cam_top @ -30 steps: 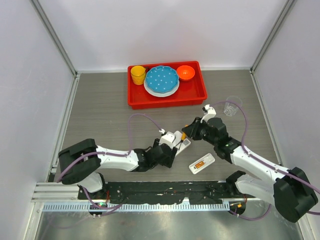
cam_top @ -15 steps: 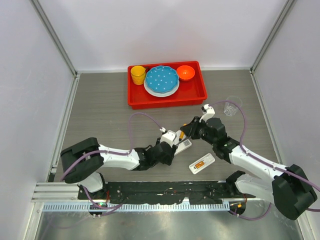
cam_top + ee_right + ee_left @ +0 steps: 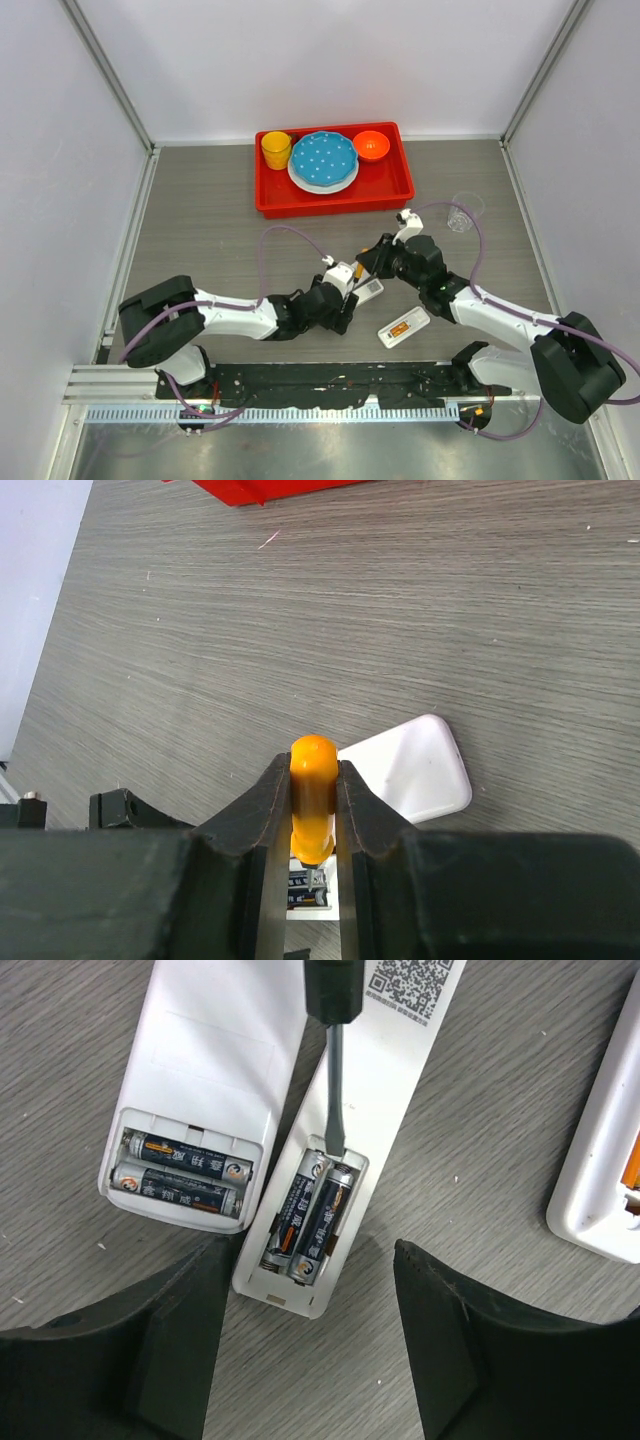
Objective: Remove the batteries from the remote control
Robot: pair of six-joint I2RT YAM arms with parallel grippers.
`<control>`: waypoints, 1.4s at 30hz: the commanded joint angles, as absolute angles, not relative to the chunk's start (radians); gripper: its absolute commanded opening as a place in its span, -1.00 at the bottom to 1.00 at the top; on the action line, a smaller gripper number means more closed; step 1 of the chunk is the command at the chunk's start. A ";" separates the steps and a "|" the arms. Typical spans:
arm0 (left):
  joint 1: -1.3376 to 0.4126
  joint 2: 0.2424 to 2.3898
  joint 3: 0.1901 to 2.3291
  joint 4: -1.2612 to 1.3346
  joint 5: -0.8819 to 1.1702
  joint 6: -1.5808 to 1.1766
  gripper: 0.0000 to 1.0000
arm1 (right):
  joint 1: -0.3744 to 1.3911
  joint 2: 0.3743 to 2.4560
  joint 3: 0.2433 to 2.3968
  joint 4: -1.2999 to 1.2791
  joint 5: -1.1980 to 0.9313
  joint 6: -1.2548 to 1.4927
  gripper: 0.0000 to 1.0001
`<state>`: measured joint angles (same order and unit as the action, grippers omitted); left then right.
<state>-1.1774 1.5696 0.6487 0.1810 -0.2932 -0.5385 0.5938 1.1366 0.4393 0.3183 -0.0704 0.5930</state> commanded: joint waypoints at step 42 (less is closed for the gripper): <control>-1.273 1.641 0.678 -0.121 -0.390 -0.571 -0.75 | 0.621 1.091 0.374 0.359 -0.011 0.572 -0.97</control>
<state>-1.2682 1.6123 0.7277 0.0204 -0.4301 -0.5446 0.6125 1.1240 0.3847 0.3386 -0.0380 0.5922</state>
